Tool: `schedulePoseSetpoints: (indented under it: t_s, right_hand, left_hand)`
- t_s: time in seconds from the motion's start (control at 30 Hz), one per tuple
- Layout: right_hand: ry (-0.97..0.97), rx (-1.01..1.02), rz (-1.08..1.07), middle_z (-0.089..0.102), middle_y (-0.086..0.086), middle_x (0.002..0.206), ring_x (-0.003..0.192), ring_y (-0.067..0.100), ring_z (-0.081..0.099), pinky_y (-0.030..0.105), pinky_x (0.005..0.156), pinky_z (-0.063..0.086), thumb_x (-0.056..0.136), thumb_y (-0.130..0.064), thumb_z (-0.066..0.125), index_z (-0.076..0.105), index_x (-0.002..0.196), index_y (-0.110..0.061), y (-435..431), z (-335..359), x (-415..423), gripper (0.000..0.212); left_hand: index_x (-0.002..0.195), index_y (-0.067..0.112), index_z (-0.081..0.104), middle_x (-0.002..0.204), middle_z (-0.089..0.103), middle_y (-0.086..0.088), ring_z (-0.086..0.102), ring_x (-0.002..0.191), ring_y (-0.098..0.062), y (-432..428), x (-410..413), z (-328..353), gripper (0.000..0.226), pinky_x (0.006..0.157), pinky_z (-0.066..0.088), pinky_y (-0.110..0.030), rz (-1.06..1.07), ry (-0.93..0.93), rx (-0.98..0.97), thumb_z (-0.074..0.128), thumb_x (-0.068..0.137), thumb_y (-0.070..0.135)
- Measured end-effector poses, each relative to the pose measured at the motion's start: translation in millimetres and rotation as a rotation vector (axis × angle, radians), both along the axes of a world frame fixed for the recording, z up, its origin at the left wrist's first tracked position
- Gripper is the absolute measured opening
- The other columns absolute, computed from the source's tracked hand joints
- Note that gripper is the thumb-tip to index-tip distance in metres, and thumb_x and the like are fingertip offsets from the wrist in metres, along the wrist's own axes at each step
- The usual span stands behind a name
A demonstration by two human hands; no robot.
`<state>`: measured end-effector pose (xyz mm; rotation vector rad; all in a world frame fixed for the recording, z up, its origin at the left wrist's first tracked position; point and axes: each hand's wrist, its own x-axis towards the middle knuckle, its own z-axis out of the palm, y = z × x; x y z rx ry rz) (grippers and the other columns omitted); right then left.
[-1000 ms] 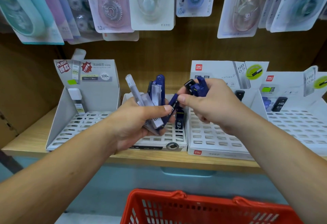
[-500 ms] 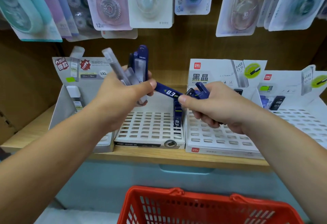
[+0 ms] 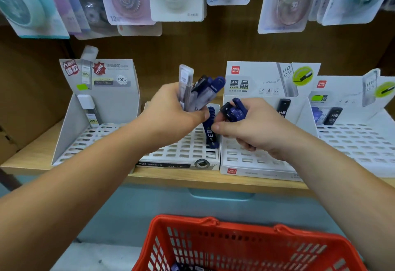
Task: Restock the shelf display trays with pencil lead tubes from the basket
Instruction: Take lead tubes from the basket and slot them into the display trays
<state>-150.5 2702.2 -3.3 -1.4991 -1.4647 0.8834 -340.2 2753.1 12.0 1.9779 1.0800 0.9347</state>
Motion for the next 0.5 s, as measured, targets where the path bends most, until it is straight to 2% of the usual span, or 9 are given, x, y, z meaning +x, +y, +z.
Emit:
schedulePoseSetpoints:
  t_s: [0.13, 0.23, 0.4, 0.43, 0.5]
  right_hand:
    - [-0.068, 0.111, -0.055, 0.059, -0.011, 0.053, 0.040, 0.000, 0.047, 0.011, 0.042, 0.034, 0.080, -0.020, 0.089, 0.069, 0.085, -0.012, 5.2, -7.0, -3.1, 0.021]
    - [-0.124, 0.153, -0.095, 0.065, -0.004, 0.063, 0.048, 0.000, 0.051, 0.018, 0.052, 0.040, 0.077, -0.029, 0.090, 0.070, 0.083, -0.017, 7.1, -11.0, -5.2, 0.024]
    - [-0.169, 0.162, -0.112, 0.073, 0.002, 0.078, 0.070, 0.015, 0.063, 0.031, 0.070, 0.052, 0.075, -0.033, 0.091, 0.072, 0.087, -0.014, 6.7, -9.1, -10.7, 0.029]
    - [-0.180, 0.158, -0.110, 0.073, 0.003, 0.079, 0.070, 0.014, 0.063, 0.032, 0.071, 0.052, 0.074, -0.032, 0.092, 0.072, 0.087, -0.014, 6.9, -8.6, -10.9, 0.030]
    - [-0.187, 0.135, -0.114, 0.069, -0.002, 0.069, 0.060, 0.008, 0.057, 0.027, 0.060, 0.048, 0.073, -0.033, 0.092, 0.071, 0.085, -0.013, 8.2, -8.4, -8.9, 0.031]
  left_hand:
    - [0.106, 0.024, 0.070, 0.093, 0.077, 0.009, 0.073, 0.091, -0.007, -2.3, 6.1, -5.5, 0.023, 0.096, 0.056, -0.039, -0.014, -0.072, -0.033, 0.081, 0.088, 0.017]
    - [0.108, 0.023, 0.070, 0.093, 0.077, 0.010, 0.073, 0.093, -0.008, -1.6, 5.9, -8.4, 0.025, 0.099, 0.056, -0.043, 0.009, -0.097, -0.040, 0.082, 0.087, 0.018]
    - [0.105, 0.024, 0.071, 0.094, 0.078, 0.006, 0.074, 0.095, -0.013, 0.7, -0.8, -5.0, 0.023, 0.100, 0.055, -0.049, -0.010, -0.056, -0.012, 0.083, 0.086, 0.018]
    - [0.106, 0.025, 0.071, 0.094, 0.077, 0.006, 0.074, 0.095, -0.013, 0.7, -1.1, -4.8, 0.023, 0.099, 0.055, -0.049, -0.018, -0.041, -0.007, 0.082, 0.087, 0.018]
    - [0.107, 0.026, 0.071, 0.095, 0.077, 0.007, 0.073, 0.096, -0.012, 0.7, -0.4, -4.4, 0.023, 0.099, 0.055, -0.048, -0.016, -0.026, -0.011, 0.082, 0.088, 0.019]
